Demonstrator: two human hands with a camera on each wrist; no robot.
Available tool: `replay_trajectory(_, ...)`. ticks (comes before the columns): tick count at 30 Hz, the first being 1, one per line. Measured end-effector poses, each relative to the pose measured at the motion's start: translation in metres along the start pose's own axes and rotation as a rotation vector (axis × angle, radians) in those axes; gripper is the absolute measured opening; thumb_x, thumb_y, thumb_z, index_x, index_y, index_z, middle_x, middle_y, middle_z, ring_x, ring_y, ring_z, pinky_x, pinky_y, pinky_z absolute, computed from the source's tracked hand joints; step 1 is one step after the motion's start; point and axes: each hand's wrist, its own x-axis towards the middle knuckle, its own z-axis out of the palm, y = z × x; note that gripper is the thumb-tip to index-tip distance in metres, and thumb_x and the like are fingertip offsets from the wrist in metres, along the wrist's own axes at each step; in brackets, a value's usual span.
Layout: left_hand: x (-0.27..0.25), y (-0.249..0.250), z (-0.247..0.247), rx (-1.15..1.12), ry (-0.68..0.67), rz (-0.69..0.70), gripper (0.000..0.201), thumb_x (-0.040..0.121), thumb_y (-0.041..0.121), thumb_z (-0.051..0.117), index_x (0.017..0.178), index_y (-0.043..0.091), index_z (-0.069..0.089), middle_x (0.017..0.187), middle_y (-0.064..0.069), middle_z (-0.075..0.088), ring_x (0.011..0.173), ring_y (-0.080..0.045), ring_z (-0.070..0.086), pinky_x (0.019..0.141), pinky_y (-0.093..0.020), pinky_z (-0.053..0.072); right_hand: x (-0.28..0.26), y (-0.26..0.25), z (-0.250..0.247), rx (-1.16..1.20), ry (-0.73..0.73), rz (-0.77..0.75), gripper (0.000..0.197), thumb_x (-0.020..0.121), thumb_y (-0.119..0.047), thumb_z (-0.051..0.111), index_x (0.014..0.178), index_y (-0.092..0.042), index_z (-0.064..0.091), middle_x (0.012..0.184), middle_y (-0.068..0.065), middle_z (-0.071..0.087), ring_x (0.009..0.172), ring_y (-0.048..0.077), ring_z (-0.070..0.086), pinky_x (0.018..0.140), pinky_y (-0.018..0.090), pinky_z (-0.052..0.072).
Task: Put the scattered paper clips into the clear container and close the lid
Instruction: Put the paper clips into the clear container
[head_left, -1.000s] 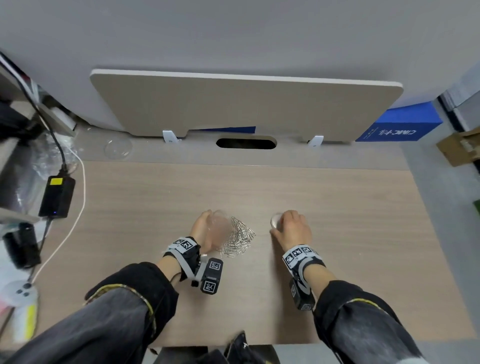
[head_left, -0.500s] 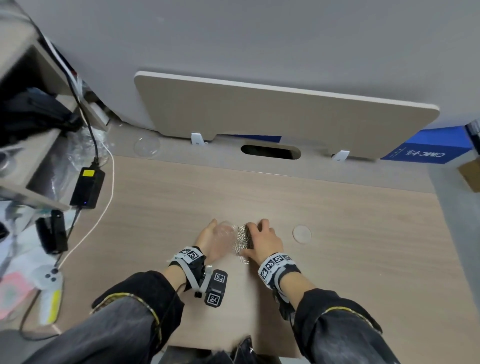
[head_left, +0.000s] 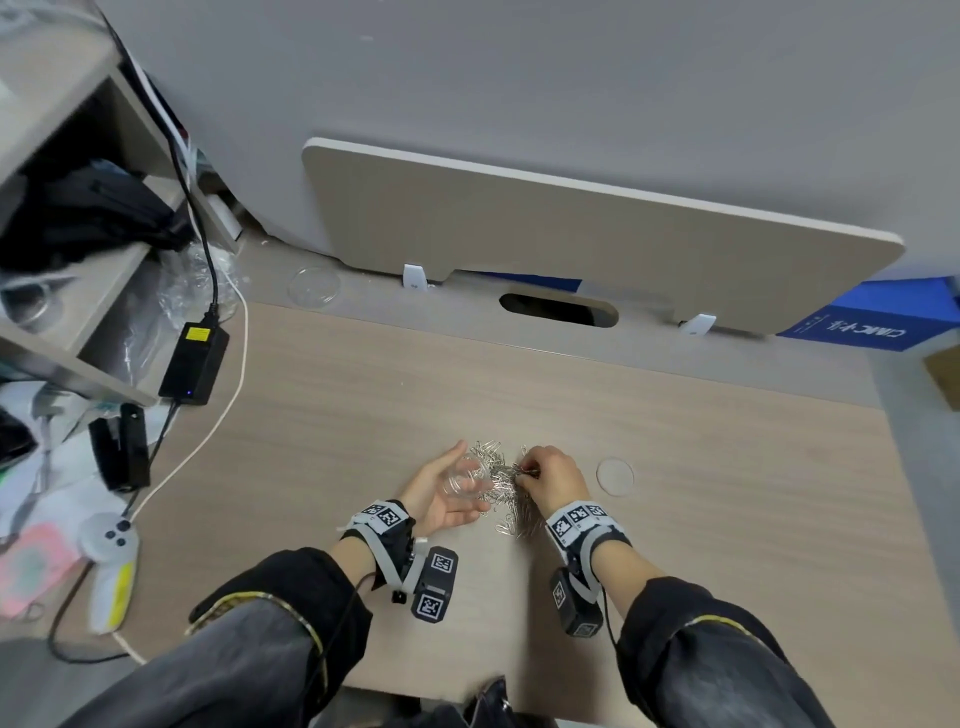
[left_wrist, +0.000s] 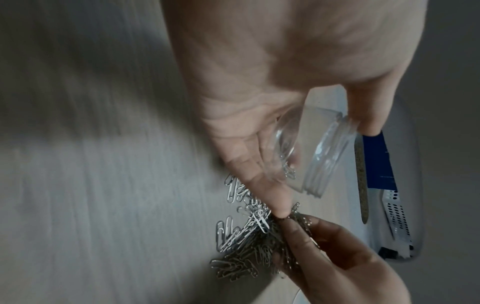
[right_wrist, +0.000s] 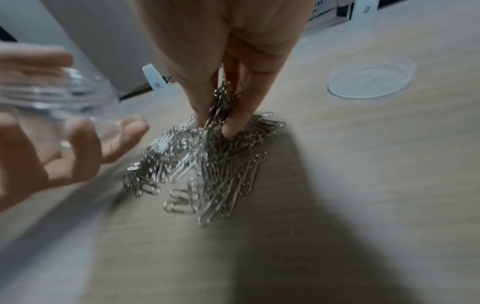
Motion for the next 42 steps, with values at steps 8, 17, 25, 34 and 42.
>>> replay_trajectory(8,0.007,0.003,0.026,-0.022,0.112,0.088,0.054,0.093,0.057,0.052,0.13,0.018,0.052,0.106,-0.011,0.063,0.073,-0.029,0.071,0.058,-0.033,0.061,-0.004,-0.006,-0.05,0.103,0.03,-0.1,0.016,0.076,-0.019,0.078,0.087,-0.011,0.069,0.09,0.002,0.069,0.083,0.015,0.06,0.078,0.024,0.045)
replay_trajectory(17,0.009,0.005,0.058,-0.001,0.036,0.127,0.046,0.098,0.048,0.052,0.127,0.013,0.055,0.12,-0.016,0.062,0.083,-0.036,0.071,0.075,-0.043,0.061,-0.013,-0.037,-0.084,-0.206,-0.161,-0.392,0.018,0.08,-0.02,0.07,0.096,-0.013,0.065,0.098,0.006,0.065,0.092,0.023,0.06,0.083,0.034,0.047)
replay_trajectory(25,0.005,-0.005,0.064,-0.088,-0.068,0.075,0.036,0.097,0.036,0.052,0.121,0.012,0.064,0.112,-0.018,0.061,0.094,-0.032,0.063,0.081,-0.046,0.059,-0.011,-0.053,-0.067,-0.256,-0.209,-0.314,0.011,0.077,-0.016,0.065,0.088,-0.014,0.065,0.095,0.007,0.065,0.09,0.026,0.06,0.078,0.034,0.048)
replay_trajectory(34,0.01,-0.007,0.051,-0.086,-0.03,0.065,0.037,0.094,0.034,0.057,0.122,0.01,0.064,0.11,-0.014,0.066,0.082,-0.03,0.067,0.09,-0.051,0.057,-0.016,-0.053,-0.062,0.059,-0.193,-0.256,0.015,0.08,-0.008,0.063,0.086,-0.02,0.069,0.087,-0.004,0.07,0.084,0.014,0.065,0.081,0.027,0.052)
replay_trajectory(42,-0.001,0.002,0.03,-0.045,-0.009,0.073,0.024,0.086,0.001,0.064,0.105,0.014,0.061,0.105,-0.016,0.062,0.086,-0.04,0.068,0.08,-0.045,0.06,-0.007,-0.017,-0.049,-0.142,-0.088,0.05,0.034,0.084,-0.024,0.06,0.118,-0.019,0.056,0.112,0.005,0.059,0.099,0.025,0.062,0.085,0.033,0.05)
